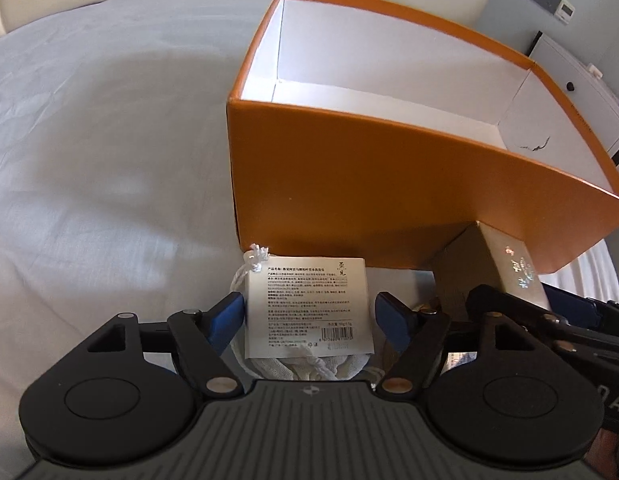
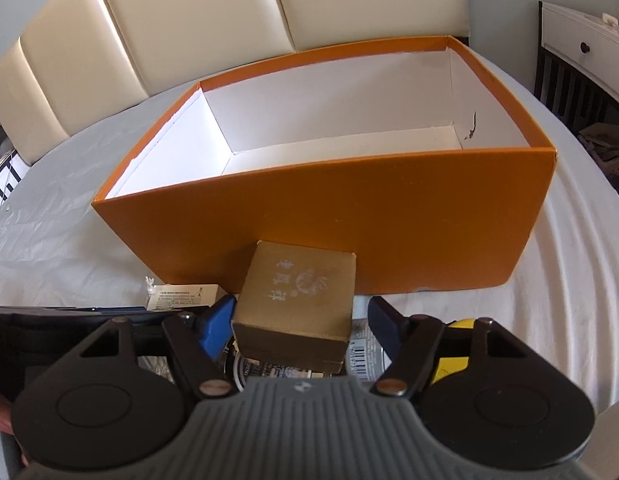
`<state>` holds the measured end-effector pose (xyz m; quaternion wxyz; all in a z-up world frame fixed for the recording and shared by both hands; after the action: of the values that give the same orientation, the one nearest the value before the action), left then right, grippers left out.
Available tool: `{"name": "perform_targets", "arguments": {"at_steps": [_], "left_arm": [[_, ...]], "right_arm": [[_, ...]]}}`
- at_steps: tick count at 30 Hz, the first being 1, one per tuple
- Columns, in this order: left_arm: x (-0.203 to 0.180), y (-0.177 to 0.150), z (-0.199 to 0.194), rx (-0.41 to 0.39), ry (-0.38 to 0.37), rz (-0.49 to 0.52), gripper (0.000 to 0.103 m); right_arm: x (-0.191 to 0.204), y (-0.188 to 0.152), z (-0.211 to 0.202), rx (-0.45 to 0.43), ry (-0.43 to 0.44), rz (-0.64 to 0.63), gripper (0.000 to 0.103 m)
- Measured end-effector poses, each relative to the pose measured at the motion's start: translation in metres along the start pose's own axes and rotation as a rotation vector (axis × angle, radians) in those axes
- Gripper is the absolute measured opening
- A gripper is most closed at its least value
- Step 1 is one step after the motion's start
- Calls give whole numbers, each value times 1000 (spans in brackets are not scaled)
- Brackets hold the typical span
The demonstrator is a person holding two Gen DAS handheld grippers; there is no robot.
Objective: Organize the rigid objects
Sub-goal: 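Grasp the white drawstring pouch with the left gripper while the right gripper grasps the gold cube box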
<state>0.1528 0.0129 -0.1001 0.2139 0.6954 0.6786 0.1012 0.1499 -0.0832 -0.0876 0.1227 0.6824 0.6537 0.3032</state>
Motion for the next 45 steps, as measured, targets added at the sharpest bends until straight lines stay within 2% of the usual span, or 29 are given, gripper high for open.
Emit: {"name": "perform_targets", "arguments": {"at_steps": [4,14,17,19,27,36,45], "left_arm": [[1,-1,11,38,6,-12,86],[11,-3,20,48,-19,-61,84],[13,-4,20,52,-20,-58,82],[13,-5,19,52,-15,-51,82],[3,-7,20,61,13,-13,82],[-5,-6,18,74,32,-19,81],[6,-3,5,41,-13,-81,81]], "right_arm": [[2,3,4,17,-12,-5,72],[1,10,18,45,-28,5,73],[0,9,20,55,-18,16,71],[0,8,21,65,-1,27,65],[2,6,19,50,-21,-2,63],[3,6,18,45,-22,-5,62],[2,6,13,41,-4,-6,60]]}}
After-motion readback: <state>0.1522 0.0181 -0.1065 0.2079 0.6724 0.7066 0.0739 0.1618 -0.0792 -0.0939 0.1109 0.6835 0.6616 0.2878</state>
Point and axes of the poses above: each gripper's, at about its wrist camera, not at the fingertips, and z roughly the way its jaws point, x to its left, y to its top, the point moved 6 cm from there along z, roughly the way its jaws point, and after that the axes turned 4 degrees about x, right-handed, at the moved point
